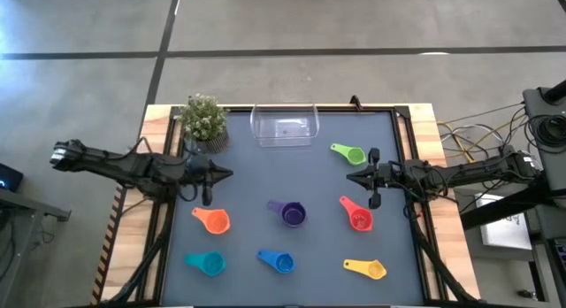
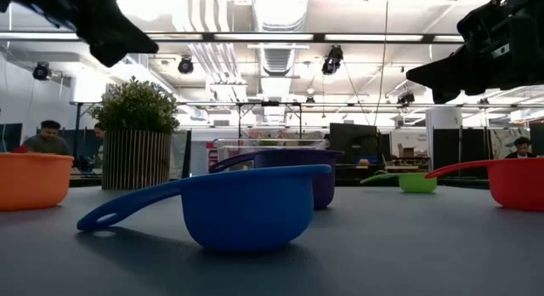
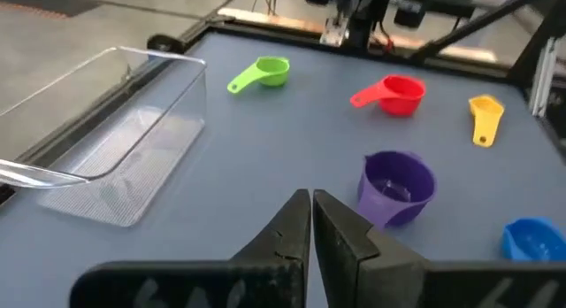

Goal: Nest measuring cups in basket
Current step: Stack the orange measuring cup on top of the purple measuring cup

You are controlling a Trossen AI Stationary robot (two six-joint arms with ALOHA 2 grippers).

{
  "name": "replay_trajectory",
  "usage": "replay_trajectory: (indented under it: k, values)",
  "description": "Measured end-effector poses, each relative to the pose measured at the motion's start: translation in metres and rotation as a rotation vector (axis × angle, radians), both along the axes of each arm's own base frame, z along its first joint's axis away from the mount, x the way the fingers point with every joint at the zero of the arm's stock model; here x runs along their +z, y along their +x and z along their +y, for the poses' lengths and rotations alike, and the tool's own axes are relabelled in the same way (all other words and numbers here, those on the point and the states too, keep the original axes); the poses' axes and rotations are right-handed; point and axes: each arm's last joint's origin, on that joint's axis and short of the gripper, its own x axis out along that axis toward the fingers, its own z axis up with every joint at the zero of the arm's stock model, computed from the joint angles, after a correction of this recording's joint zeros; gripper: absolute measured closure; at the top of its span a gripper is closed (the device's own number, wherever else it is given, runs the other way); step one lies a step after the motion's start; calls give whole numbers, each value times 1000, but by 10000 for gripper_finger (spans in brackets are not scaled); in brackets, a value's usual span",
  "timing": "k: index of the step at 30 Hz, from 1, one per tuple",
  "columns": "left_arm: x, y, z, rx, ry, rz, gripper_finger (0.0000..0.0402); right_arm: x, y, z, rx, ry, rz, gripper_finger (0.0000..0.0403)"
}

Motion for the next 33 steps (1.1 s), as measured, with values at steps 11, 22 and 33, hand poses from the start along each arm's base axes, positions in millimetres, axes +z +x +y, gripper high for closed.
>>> replay_trajectory:
  k: [11,22,33]
  values:
    - [-7,34,-8,-55,22,212,375,0,0,0,0,1,0,394]
    - [-4,42,-13,-18,-136,426,206,0,0,0,0,0,0,394]
    - [-46,16,-28,6,-348,524,174,0,0,0,0,1,3,394]
